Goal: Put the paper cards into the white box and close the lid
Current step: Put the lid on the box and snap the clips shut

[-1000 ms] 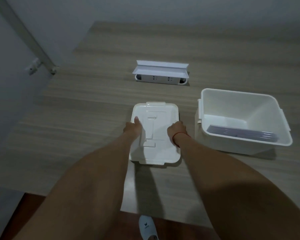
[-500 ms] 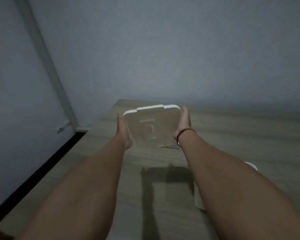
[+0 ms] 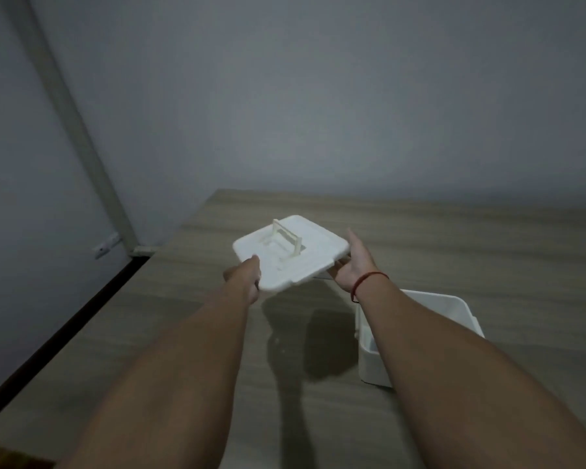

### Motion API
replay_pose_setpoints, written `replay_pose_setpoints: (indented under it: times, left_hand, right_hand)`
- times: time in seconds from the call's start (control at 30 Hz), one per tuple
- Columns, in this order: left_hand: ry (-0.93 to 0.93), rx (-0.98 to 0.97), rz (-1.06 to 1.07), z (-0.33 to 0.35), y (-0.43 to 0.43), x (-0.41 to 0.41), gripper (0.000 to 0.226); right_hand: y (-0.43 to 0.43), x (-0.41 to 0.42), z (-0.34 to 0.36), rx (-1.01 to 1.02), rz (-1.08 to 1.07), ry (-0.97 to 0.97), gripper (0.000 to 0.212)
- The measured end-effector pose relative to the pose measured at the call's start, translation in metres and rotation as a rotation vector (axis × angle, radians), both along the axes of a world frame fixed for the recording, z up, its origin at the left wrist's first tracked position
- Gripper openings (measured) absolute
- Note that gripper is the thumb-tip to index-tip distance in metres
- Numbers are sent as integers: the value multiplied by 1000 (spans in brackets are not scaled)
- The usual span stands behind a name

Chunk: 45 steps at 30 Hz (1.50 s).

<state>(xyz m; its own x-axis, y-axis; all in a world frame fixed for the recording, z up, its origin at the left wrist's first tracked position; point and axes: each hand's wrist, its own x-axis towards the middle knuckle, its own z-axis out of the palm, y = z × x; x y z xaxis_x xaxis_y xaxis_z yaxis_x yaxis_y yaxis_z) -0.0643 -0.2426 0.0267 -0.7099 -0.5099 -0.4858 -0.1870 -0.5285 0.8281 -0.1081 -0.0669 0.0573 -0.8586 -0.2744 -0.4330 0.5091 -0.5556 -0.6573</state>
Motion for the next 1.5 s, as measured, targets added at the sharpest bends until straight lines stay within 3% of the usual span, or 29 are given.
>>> replay_pose_setpoints:
  times: [0.07, 0.27, 0.4, 0.5, 0.57, 0.67, 0.73, 0.87, 0.97, 1.2, 1.5]
  left_hand:
    - [46, 32, 31, 3, 15, -3, 42]
    - [84, 34, -77, 4, 36, -4, 47]
    - [-63, -183, 102, -2, 31, -14, 63]
    - [-180, -409, 49, -13, 42, -16, 73]
    - [-214, -557, -32, -21, 56, -18, 67]
    - [-234, -718, -90, -30, 81, -19, 66]
    - [-226, -793, -108, -33, 101, -19, 65]
    - [-262, -793, -166, -42, 147, -19, 56]
    - [-275, -745, -167, -45, 180, -21, 56]
    - [-335, -768, -170, -56, 217, -31, 58]
    - [-409, -939, -291, -88, 224, -48, 53]
  right_hand:
    - [-4, 7, -2, 0, -40, 14, 47]
    - [12, 4, -16, 389, -314, -5, 52]
    - [52, -6, -27, 516, -319, 65, 30]
    - [83, -6, -34, 615, -318, 54, 53]
    - [102, -5, -37, 688, -324, 52, 65]
    - [131, -5, -40, 758, -309, 71, 64]
    - [152, -4, -42, 786, -273, 77, 61]
    - [197, 2, -48, 957, -310, 22, 77]
    - [223, 0, -52, 1014, -425, 2, 66]
    - [252, -12, -79, 1119, -345, 50, 37]
    - [259, -29, -115, 1242, -307, 6, 37]
